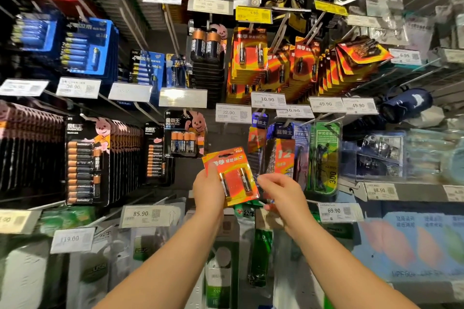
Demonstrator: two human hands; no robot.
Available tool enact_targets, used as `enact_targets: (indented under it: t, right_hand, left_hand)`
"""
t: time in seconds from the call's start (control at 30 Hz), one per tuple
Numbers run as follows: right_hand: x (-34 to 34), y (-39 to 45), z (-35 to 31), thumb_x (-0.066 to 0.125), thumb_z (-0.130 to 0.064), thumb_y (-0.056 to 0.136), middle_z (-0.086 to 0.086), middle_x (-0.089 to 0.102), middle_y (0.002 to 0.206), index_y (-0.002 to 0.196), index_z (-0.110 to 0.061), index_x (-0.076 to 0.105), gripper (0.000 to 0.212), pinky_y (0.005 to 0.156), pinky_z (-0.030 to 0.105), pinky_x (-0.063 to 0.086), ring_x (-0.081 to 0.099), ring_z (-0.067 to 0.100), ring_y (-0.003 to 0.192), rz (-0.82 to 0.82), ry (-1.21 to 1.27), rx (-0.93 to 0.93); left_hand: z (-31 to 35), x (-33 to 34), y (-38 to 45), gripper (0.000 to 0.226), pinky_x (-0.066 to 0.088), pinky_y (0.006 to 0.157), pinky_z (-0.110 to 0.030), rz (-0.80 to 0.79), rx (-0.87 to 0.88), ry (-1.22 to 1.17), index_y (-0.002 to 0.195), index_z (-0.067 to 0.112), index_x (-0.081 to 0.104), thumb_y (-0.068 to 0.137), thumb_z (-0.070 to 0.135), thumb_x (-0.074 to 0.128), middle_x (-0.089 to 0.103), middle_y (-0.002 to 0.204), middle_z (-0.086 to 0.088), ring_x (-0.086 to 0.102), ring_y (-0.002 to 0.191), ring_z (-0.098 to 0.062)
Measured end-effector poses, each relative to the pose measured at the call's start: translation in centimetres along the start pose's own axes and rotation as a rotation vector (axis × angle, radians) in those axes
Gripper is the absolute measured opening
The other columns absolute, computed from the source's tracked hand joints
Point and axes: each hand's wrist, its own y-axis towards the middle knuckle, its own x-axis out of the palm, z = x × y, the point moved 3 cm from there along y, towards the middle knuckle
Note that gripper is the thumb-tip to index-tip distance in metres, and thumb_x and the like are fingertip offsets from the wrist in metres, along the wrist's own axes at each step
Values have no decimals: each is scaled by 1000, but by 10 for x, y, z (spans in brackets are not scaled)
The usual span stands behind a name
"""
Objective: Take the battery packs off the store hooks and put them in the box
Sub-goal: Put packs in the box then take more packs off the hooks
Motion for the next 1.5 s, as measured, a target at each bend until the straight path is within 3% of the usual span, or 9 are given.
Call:
enact_targets:
  t: [0.13,0.3,0.5,0.6,0.77,0.97,1.17,1.27,1.5]
  right_hand:
    - [-3,-6,-24,73,-30,84,-3,63,107,115,-22,55,37,57,23,50,66,14,90,-127,-175,-58]
    - [-21,-8,-54,70,-19,87,-8,55,97,112,-17,49,32,55,23,55,64,9,81,-152,-135,-89]
    - [-39,-7,-96,65,-18,91,11,64,91,115,-4,53,30,52,29,55,64,15,65,-107,-62,-182]
    - [-48,-2,-116,60,-17,95,8,62,80,120,-1,50,32,55,33,58,66,14,58,-95,33,-197]
    - [-59,8,-142,58,-14,96,13,59,83,116,2,53,26,48,24,52,63,17,60,-127,88,-221]
    - [-63,15,-146,60,-17,95,20,63,108,126,-2,48,36,50,24,55,66,18,68,-140,106,-214]
    - [-73,20,-140,59,-17,96,13,63,102,126,-6,47,34,60,30,56,65,17,70,-145,137,-206]
    - [-72,33,-146,61,-19,95,12,64,102,127,-6,49,36,56,29,57,67,19,73,-135,124,-207]
    - [-63,69,-178,61,-20,95,11,64,93,133,-2,51,43,53,21,53,66,17,71,-66,86,-256]
  left_hand:
    - [13,12,-14,36,49,72,-37,11,57,-9,84,14,63,103,35,40,70,85,-6,66,78,-22]
    - [51,25,-34,28,52,73,-34,-37,172,-65,85,20,63,102,36,48,69,83,2,67,82,-18]
    - [102,43,-50,21,59,77,-40,-157,283,-101,101,20,67,101,35,53,76,97,-4,73,87,-20]
    - [126,52,-52,17,60,66,-33,-170,335,-63,101,19,68,100,31,55,76,98,-4,74,87,-21]
    - [151,55,-52,20,55,71,-32,-125,426,17,101,23,66,102,35,50,76,96,1,71,88,-16]
    - [159,40,-55,17,46,62,-25,-69,423,4,88,32,55,103,34,48,65,85,12,63,80,-6]
    - [162,44,-57,17,55,84,-40,-51,411,81,102,26,64,101,37,51,73,100,2,69,92,-17]
    - [170,44,-53,21,54,91,-47,-49,406,105,108,24,64,100,39,52,75,100,0,70,95,-19]
    - [200,25,-27,19,56,88,-50,34,496,195,96,25,64,98,41,55,72,100,-5,69,94,-26]
